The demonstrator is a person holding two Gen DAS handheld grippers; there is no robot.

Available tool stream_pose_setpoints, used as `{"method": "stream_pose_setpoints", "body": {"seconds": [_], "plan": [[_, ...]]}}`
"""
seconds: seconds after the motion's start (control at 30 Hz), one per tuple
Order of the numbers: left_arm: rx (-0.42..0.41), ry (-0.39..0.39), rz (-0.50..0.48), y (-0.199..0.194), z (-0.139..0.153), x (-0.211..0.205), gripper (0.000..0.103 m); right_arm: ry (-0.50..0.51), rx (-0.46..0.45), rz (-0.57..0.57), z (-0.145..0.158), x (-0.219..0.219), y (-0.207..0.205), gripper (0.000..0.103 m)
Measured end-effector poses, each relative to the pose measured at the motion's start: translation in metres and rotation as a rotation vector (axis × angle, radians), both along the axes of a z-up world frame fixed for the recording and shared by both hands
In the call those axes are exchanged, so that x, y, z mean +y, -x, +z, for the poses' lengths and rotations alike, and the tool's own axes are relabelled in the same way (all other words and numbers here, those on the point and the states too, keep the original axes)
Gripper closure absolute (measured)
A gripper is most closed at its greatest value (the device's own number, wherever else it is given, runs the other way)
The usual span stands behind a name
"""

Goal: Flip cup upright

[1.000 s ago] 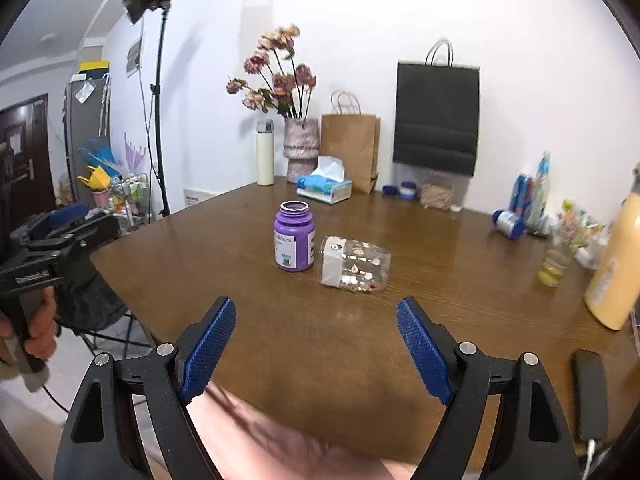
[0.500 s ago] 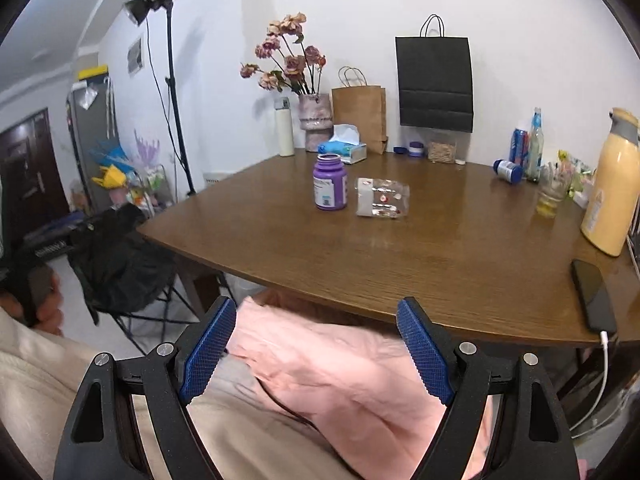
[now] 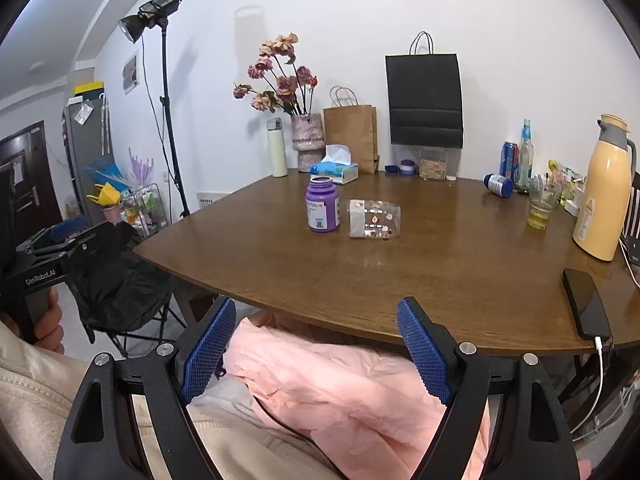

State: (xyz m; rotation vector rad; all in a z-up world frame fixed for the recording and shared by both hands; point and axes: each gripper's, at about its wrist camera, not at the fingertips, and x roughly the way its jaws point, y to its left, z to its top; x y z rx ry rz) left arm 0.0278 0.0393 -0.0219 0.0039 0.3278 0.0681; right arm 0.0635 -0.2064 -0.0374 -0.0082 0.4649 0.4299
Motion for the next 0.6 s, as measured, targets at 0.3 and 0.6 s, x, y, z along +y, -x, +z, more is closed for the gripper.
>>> {"method": "stream_pose_setpoints", "body": {"seconds": [0.3,0.6], "plan": [[-0.028,-0.002,-0.022,0.0057,0.0025,-0.0018,0.000,0.007,-0.025,0.011,0.0019,0.0033,0.0039,0.016],[-0.048,0.023,-0.035,0.0103,0.0045,-0.0001,0.000,0.010,-0.028,0.017,0.0019,0.0049,0.0035,0.016]]}}
